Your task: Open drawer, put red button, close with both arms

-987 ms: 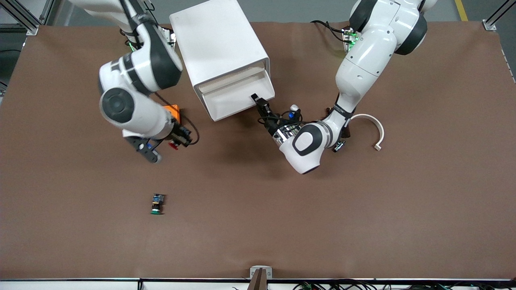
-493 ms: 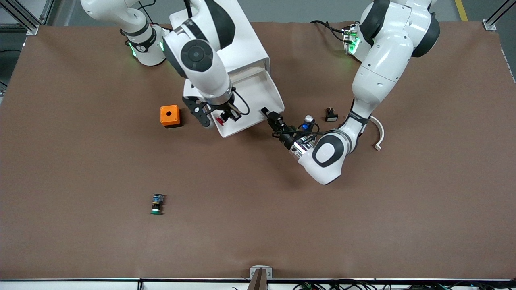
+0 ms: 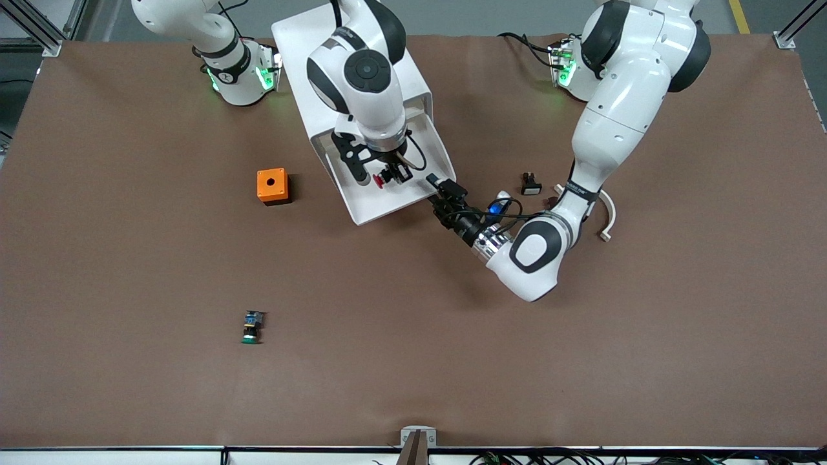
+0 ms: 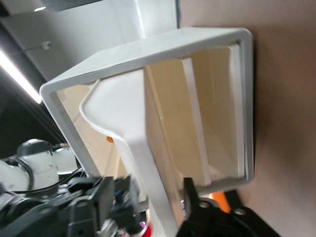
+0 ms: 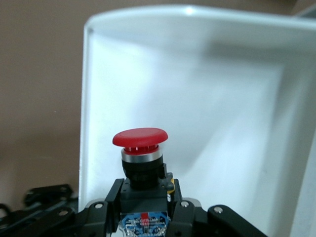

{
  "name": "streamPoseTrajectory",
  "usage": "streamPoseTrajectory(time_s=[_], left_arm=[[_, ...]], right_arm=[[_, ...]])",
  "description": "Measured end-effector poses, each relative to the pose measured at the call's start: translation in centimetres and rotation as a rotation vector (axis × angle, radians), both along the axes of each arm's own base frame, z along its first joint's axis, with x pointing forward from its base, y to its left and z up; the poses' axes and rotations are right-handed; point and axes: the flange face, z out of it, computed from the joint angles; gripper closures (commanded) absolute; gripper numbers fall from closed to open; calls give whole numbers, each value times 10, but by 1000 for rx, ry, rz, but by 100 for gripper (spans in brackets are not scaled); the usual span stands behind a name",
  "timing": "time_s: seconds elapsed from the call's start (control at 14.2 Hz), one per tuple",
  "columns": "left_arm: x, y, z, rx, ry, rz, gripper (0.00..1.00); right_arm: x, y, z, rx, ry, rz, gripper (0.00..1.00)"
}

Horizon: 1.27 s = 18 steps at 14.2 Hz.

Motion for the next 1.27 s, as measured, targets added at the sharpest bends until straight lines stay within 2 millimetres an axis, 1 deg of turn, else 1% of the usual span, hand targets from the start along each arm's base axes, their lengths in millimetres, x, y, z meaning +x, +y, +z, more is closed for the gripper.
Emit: streamPoseTrajectory(time_s=[0.21, 0.42, 0.49, 0.56, 0.63, 0.85, 0.99, 1.06, 1.13, 1.2, 1.27], left_arm=[[19, 16, 10, -117, -127, 27, 1], [39, 22, 32, -208, -302, 3, 1], [44, 25, 35, -234, -366, -17, 1], [49, 30, 37, -268, -442, -43, 1], [55, 36, 41, -305, -535, -84, 1], [71, 44, 53, -353, -795, -223, 1], [78, 41, 66, -366, -948, -309, 1], [81, 38, 76, -369, -1027, -351, 1], [85, 34, 88, -371, -1107, -397, 1], [87, 29, 101, -369, -1186, -446, 1], [89, 23, 115, -364, -1262, -497, 1]], right_arm=[[-12, 16, -11, 2, -11, -44, 100], [-22, 25, -13, 3, -12, -64, 99], [-26, 28, -13, 2, -12, -69, 92], [-30, 32, -13, 0, -12, -78, 51], [-34, 35, -14, -2, -12, -91, 1], [-36, 38, -11, -9, -25, -102, 0], [-27, 33, -4, -36, -40, -94, 0], [-16, 26, 3, -55, -43, -73, 0], [-2, 17, 13, -70, -35, -27, 0], [16, 3, 24, -80, -25, 26, 0], [37, -15, 37, -86, -14, 86, 0]])
